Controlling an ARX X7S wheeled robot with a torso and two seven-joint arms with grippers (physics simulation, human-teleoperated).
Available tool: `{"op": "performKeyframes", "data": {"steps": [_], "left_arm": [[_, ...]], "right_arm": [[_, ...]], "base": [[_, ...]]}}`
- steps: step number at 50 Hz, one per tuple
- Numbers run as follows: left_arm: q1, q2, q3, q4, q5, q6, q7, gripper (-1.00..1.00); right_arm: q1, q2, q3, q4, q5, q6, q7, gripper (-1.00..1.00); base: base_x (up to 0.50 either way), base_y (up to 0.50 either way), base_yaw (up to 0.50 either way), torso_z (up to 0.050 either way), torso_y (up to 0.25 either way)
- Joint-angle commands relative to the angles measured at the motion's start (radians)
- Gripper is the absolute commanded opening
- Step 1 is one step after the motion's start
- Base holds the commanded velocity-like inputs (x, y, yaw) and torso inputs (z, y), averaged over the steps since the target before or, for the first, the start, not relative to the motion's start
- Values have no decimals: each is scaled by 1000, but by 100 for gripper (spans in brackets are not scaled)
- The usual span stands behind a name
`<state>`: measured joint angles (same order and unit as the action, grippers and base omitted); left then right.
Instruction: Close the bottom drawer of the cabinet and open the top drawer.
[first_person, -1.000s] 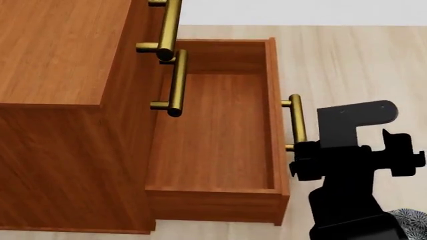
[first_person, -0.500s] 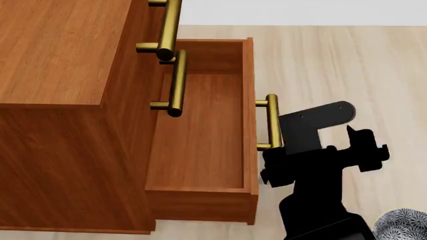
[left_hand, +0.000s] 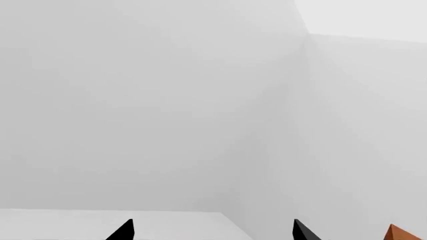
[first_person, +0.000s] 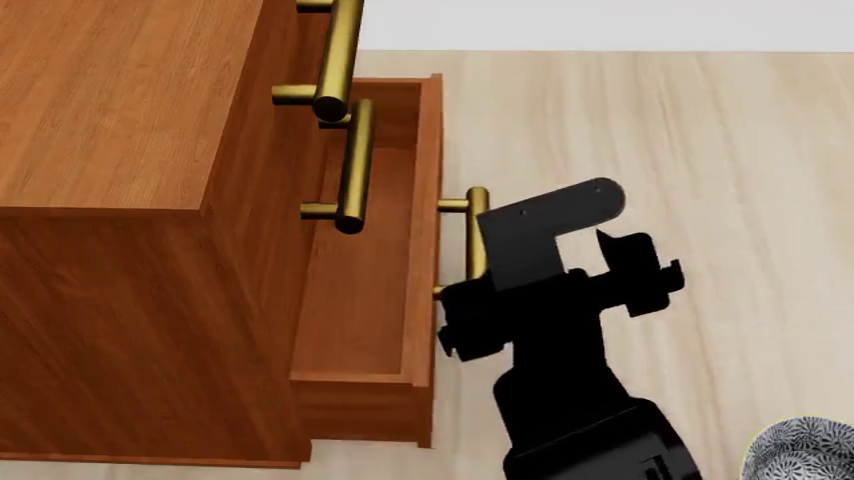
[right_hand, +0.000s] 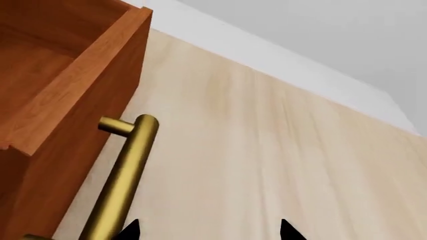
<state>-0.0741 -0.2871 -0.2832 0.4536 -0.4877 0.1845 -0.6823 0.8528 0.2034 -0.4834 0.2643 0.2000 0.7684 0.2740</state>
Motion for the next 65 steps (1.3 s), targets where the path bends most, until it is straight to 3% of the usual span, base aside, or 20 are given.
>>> {"op": "performKeyframes", "data": {"steps": [1, 17, 21, 27, 33, 41, 52, 54, 58, 62, 65], "left_arm": [[10, 6, 2, -10, 2, 22, 8, 100], [-8, -15, 3, 7, -12, -10, -12, 100], [14, 11, 8, -38, 2, 53, 23, 100], [-5, -15, 6, 6, -12, -6, -13, 100], [16, 10, 10, -37, 1, 58, 21, 100], [-7, -20, 7, 3, -19, -1, -12, 100], [-3, -20, 8, 9, -19, 2, -16, 100], [14, 6, 13, -41, -1, 66, 21, 100], [-4, -23, 10, 12, -21, 0, -19, 100], [12, -1, 12, -28, -9, 53, 11, 100], [-6, -23, 11, 1, -21, 8, -15, 100]], "right_arm": [[21, -51, -20, 55, 39, -46, -48, 100], [37, -88, -60, 125, 53, -106, -97, 100], [44, -98, -51, 143, 79, -123, -127, 100], [48, -116, -39, 178, 125, -141, -180, 100], [60, -141, -22, 239, 170, -160, -227, 100], [74, -158, -19, 289, 216, -165, -271, 100], [81, -169, -37, 305, 268, -163, -323, 100], [80, -169, -48, 303, 269, -167, -329, 100], [70, -169, -59, 301, 286, -174, -353, 100], [64, -164, -66, 287, 308, -165, -371, 100], [61, -161, -63, 271, 331, -162, -389, 100]], "base": [[0, 0, 0, 0, 0], [0, 0, 1, 0, 0], [0, 0, 0, 0, 0], [0, 0, 0, 0, 0], [0, 0, 0, 0, 0], [0, 0, 0, 0, 0], [0, 0, 0, 0, 0], [0, 0, 0, 0, 0], [0, 0, 1, 0, 0], [0, 0, 1, 0, 0], [0, 0, 0, 0, 0]]}}
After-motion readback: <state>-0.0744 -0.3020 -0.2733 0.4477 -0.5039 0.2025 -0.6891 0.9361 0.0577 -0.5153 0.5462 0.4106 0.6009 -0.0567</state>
